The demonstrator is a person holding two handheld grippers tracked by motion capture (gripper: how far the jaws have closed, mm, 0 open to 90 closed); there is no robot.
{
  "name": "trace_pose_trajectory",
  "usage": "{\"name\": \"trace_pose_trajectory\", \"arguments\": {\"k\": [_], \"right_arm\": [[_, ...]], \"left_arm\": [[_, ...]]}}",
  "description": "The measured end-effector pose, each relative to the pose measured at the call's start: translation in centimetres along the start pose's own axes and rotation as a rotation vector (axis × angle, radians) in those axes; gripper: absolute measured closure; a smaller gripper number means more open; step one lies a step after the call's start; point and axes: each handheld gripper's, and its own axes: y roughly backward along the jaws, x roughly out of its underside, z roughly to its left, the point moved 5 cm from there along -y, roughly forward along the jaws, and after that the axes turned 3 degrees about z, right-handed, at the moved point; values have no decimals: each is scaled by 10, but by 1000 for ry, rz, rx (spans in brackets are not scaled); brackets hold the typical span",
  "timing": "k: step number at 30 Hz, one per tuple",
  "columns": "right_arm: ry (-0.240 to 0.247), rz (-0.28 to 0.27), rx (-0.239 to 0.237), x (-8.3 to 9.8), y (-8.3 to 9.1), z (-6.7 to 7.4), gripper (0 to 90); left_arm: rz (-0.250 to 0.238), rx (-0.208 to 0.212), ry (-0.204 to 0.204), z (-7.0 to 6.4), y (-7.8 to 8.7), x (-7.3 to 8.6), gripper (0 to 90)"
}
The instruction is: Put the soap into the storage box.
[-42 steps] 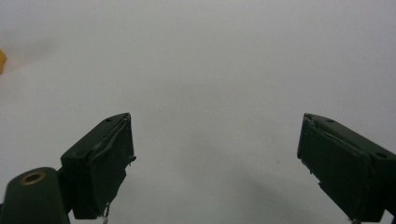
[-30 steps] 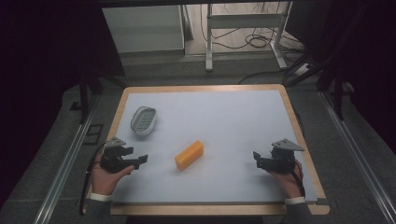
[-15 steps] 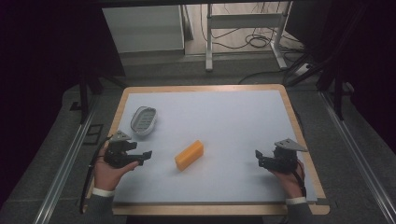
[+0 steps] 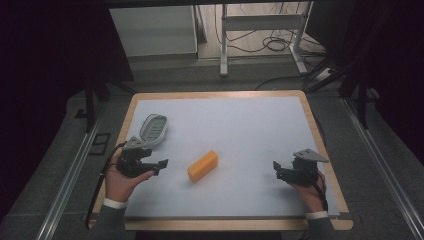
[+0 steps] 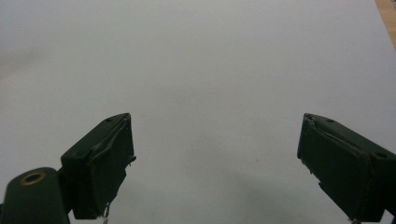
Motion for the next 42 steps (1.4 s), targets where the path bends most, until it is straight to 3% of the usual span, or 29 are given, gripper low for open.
{"name": "trace_pose_trajectory", "arguments": {"k": [21, 27, 37, 42], "right_arm": [[1, 6, 3, 2, -1, -1, 108], [-2, 10, 4, 2, -1, -2, 108], [-3, 11, 8, 3, -2, -3, 108], [-3, 12, 9, 3, -2, -3, 108]], "left_arm": [[35, 20, -60, -20, -13, -14, 242], [59, 17, -94, -27, -18, -18, 238], [72, 29, -103, -36, -25, -23, 239], [102, 36, -127, -46, -34, -24, 236]]}}
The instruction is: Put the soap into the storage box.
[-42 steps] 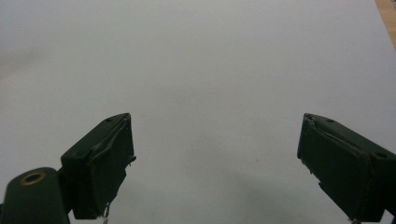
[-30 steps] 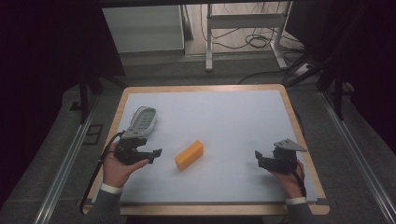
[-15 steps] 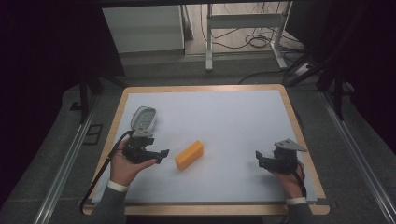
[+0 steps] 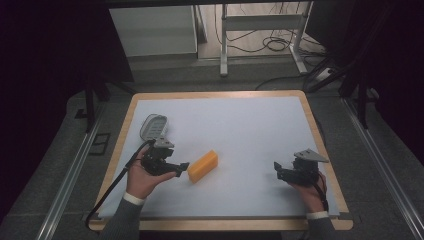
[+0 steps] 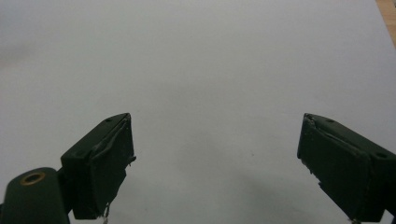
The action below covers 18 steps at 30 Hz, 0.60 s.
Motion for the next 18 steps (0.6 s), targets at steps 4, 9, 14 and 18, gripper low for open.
{"name": "trace_pose_trajectory", "arguments": {"k": [4, 9, 14, 18], "right_arm": [[-2, 1, 0, 0, 0, 0, 108], [-4, 2, 3, 1, 0, -1, 107], [-2, 1, 1, 1, 0, -1, 107], [-5, 5, 6, 2, 0, -2, 108]], "left_arm": [[13, 3, -22, -8, -4, -6, 239], [29, 0, -51, -17, -7, -15, 240], [45, -2, -55, -20, -13, -17, 241], [62, 4, -61, -21, -20, -20, 240]]}}
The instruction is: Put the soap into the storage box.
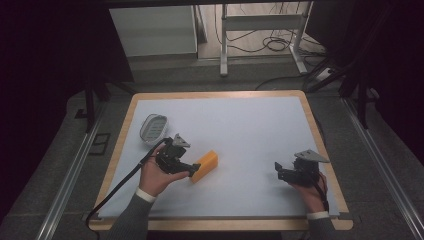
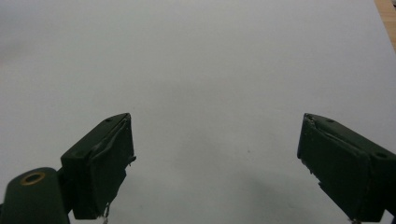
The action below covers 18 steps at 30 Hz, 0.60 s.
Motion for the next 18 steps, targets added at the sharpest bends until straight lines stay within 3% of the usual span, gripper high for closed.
{"name": "trace_pose_trajectory", "arguments": {"k": [3, 9, 18], "right_arm": [[-1, -1, 1, 0, 0, 0, 108], [1, 0, 0, 0, 0, 1, 108], [1, 3, 2, 1, 0, -1, 108]], "left_arm": [[5, 7, -4, -2, -4, -3, 241], [13, 13, 29, -3, -12, -5, 259], [54, 27, 3, -14, -28, -11, 276]]}}
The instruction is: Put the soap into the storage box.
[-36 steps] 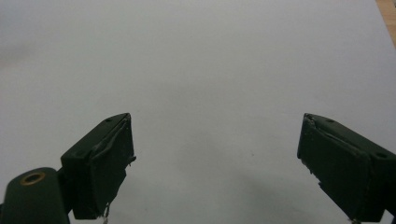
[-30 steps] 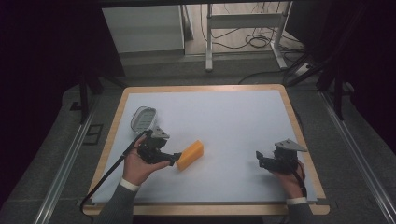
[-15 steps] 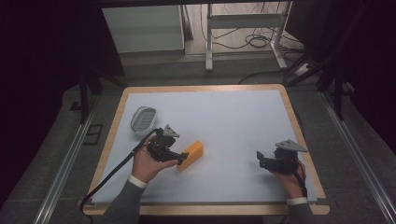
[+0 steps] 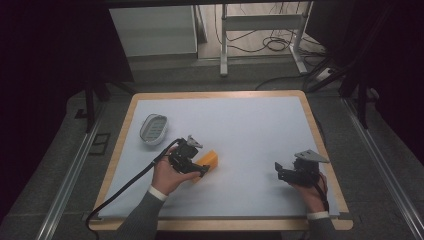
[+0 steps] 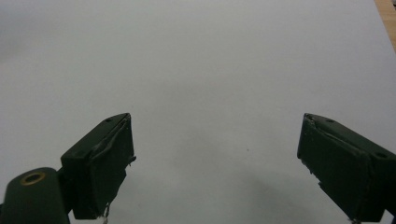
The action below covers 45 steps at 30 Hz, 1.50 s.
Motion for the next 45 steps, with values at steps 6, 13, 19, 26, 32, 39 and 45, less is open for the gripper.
{"name": "trace_pose_trajectory", "arguments": {"k": [6, 13, 19, 26, 32, 39, 45], "right_arm": [[-1, 5, 3, 1, -1, -2, 108], [-1, 9, 5, 1, -1, -2, 108], [-5, 10, 7, 2, -2, -2, 108], [-1, 12, 6, 2, -2, -1, 108], [-2, 13, 7, 2, -3, -2, 108], [-2, 13, 9, 2, -3, -2, 107], [-4, 13, 10, 2, -2, -3, 108]], "left_arm": [[30, -5, 14, 3, -12, -1, 300], [65, 22, 22, 5, -24, -1, 366], [89, 27, 25, 3, -31, 1, 453], [102, 36, 21, 0, -35, 2, 491], [129, 34, 20, 0, -40, 4, 560], [128, 21, 15, 2, -40, 4, 603], [139, 40, 4, 5, -36, 4, 610]]}}
